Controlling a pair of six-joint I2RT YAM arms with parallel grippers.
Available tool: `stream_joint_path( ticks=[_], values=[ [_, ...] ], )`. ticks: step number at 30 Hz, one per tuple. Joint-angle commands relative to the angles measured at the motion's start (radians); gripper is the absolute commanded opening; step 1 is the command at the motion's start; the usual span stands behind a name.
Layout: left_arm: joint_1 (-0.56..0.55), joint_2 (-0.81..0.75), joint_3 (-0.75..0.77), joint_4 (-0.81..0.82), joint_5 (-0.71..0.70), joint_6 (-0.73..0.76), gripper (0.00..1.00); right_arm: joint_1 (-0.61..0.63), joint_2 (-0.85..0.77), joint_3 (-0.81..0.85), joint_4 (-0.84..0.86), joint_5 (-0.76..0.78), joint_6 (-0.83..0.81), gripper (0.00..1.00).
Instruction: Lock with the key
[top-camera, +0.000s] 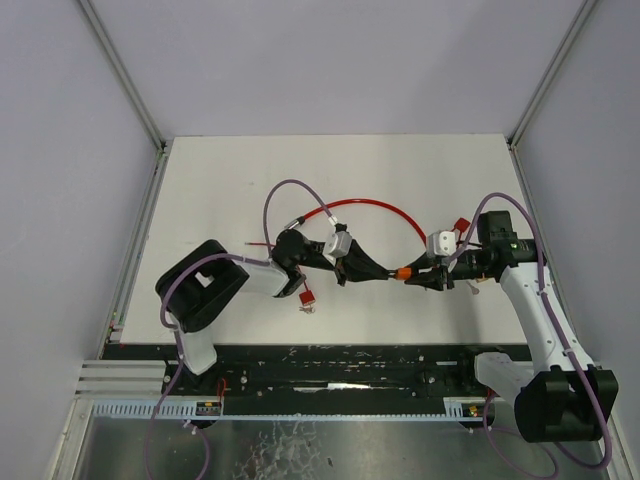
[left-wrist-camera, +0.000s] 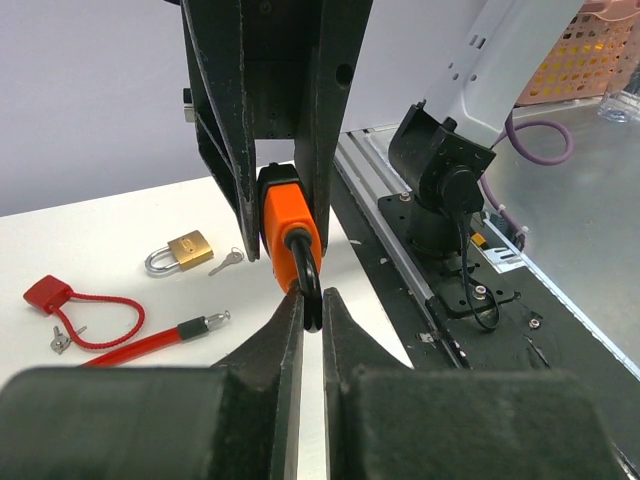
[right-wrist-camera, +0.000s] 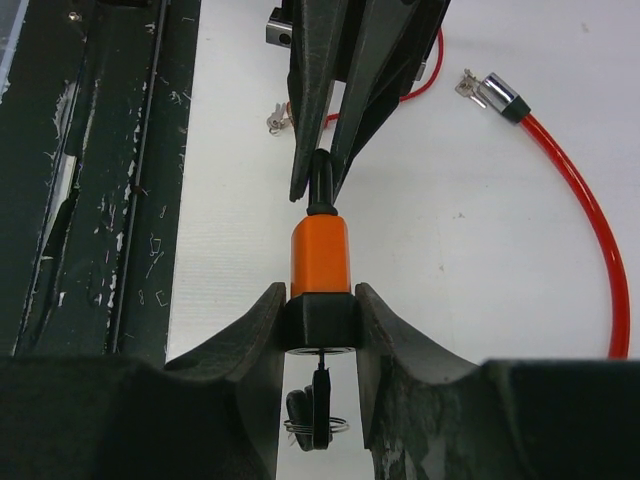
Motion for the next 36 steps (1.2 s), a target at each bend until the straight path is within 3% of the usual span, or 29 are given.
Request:
stream_joint_path(
  ticks=[1, 6, 14, 19, 25, 31, 36],
  values=[
    [-0.061, 0.040, 0.047, 0.090, 0.003, -0.051, 0.00, 0.011, 0.004, 0.011, 0.117, -0.134, 0.051, 0.00],
    [-0.068, 0.052, 0.051, 0.105, -0.007, -0.059, 0.00, 0.011, -0.004, -0.013, 0.201, -0.150, 0.119, 0.00],
    [-0.082, 0.080, 0.069, 0.103, 0.012, -0.045, 0.00, 0.022, -0.070, -0.121, 0.547, -0.152, 0.467, 0.00],
    [-0.099, 0.111, 0.091, 0.074, 0.042, -0.031, 0.00, 0.034, -0.063, -0.126, 0.602, -0.146, 0.526, 0.00],
    [-0.105, 0.129, 0.132, -0.102, 0.089, 0.058, 0.00, 0.029, -0.075, -0.099, 0.631, -0.109, 0.597, 0.00],
    [-0.089, 0.091, 0.163, -0.485, 0.045, 0.323, 0.00, -0.010, -0.077, -0.090, 0.623, -0.096, 0.613, 0.00],
    [-0.075, 0.044, 0.154, -0.683, -0.015, 0.493, 0.00, -0.009, 0.000, -0.146, 0.726, -0.064, 0.689, 0.00]
  ],
)
